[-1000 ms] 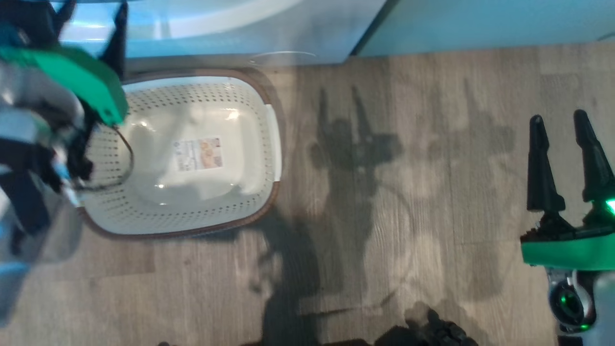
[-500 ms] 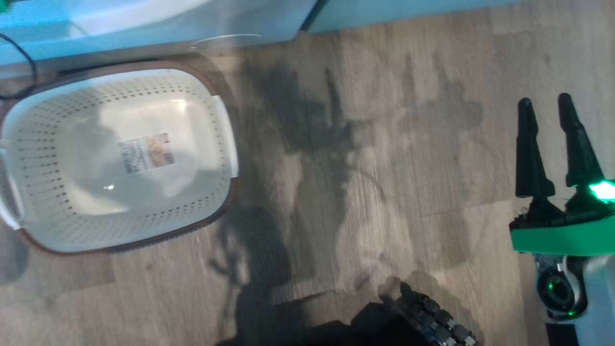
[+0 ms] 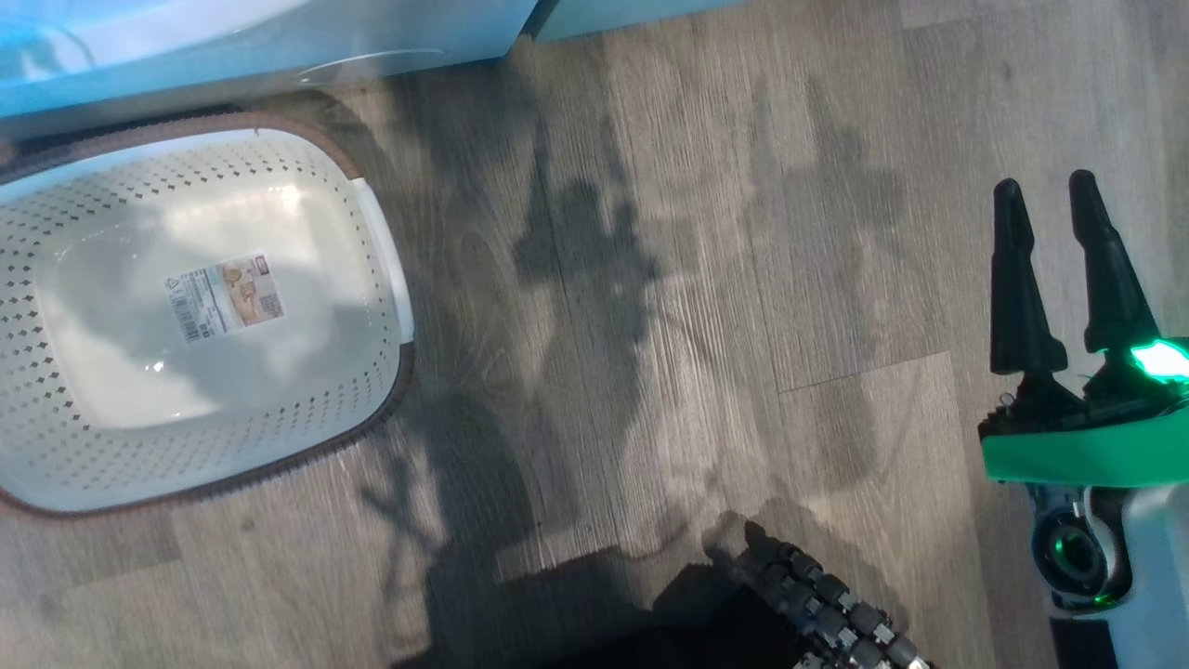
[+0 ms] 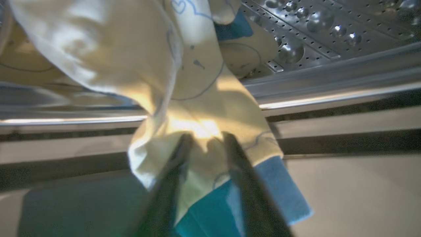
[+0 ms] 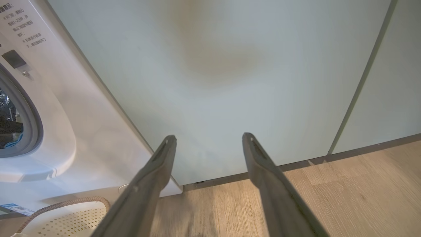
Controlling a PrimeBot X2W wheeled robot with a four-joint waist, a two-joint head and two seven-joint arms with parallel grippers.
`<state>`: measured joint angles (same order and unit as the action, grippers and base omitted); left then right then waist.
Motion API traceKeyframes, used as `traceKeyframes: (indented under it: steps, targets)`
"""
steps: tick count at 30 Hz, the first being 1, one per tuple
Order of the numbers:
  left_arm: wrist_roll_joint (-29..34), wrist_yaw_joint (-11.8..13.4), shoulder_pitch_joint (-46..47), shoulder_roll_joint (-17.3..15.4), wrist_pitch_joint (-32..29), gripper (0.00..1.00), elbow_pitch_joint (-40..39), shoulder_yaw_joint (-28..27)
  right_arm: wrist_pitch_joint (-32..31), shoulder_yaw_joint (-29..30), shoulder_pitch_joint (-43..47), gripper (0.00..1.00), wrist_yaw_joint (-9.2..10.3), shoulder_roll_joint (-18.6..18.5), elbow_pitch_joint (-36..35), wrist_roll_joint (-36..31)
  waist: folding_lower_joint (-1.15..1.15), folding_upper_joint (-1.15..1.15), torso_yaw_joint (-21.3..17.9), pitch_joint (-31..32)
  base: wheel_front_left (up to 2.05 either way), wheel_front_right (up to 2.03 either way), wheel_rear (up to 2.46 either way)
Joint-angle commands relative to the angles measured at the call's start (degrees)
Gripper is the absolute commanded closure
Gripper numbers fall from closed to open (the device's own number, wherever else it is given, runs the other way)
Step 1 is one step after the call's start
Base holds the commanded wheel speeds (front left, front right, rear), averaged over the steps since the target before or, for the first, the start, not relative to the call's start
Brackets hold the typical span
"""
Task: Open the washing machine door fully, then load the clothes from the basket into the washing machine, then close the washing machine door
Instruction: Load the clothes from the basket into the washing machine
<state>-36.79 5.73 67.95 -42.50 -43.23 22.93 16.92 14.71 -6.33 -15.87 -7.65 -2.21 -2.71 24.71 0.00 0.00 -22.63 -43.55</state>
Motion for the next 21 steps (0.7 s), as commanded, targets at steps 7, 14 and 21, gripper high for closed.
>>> traceKeyframes:
  steps: [7,14,21]
  targets:
    - [0.15,-0.55,3.29,-3.27,-0.55,1.0,-1.53,-0.97,0.29,-1.18,0.04,0.0,0.16,-0.66,-1.46,0.53,0.0,0.0,0.37,-0.55,0.0,0.0,0.0]
    - [1.86,-0.68,5.64,-3.43,3.09,1.0,-2.62,-0.81,0.29,-1.48,-0.42,0.0,0.16,-0.66,-1.61,0.5,0.0,0.0,0.65,-1.13,0.0,0.0,0.0]
    - [6.42,0.4,8.87,-4.4,11.78,1.0,-1.76,-0.97,0.29,-2.15,-1.03,0.0,0.16,-0.66,-1.92,0.84,0.0,0.0,-0.17,-2.51,0.0,0.0,0.0]
